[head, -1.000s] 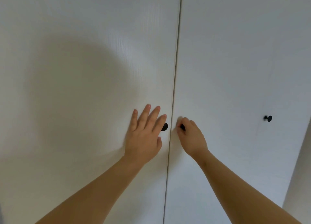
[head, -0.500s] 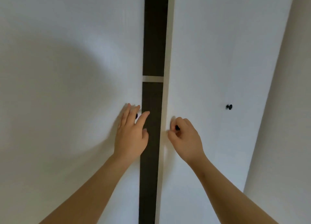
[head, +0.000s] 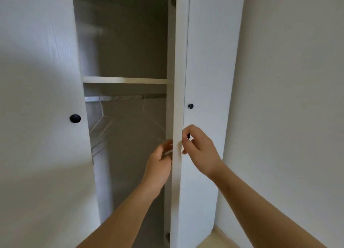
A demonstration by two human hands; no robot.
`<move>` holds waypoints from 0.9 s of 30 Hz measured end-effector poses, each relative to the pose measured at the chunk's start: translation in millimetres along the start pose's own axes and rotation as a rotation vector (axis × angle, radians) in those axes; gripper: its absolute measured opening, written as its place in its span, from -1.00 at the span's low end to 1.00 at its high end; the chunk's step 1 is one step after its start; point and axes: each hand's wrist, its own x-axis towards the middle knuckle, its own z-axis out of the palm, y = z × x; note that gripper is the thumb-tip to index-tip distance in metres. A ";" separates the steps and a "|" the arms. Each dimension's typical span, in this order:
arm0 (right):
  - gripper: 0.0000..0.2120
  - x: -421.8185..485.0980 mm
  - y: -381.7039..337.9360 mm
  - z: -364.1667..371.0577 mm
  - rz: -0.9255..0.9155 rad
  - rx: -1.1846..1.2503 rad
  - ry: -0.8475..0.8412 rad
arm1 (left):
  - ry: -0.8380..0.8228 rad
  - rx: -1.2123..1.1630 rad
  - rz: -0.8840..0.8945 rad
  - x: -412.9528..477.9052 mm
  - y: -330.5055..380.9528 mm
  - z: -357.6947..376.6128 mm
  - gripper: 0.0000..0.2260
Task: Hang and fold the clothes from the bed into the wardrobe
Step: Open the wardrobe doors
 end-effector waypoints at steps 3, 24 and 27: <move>-0.84 -14.6 12.5 -33.8 0.047 0.053 -0.022 | -0.034 -0.060 -0.004 -3.8 -2.3 36.5 -0.71; -0.79 -37.8 127.0 -163.7 0.586 -0.302 0.274 | -0.373 0.462 0.200 38.8 -16.3 218.3 -0.32; -0.82 -29.8 141.6 -175.4 0.617 -0.319 0.265 | -0.410 0.557 0.224 53.7 -16.4 230.7 -0.27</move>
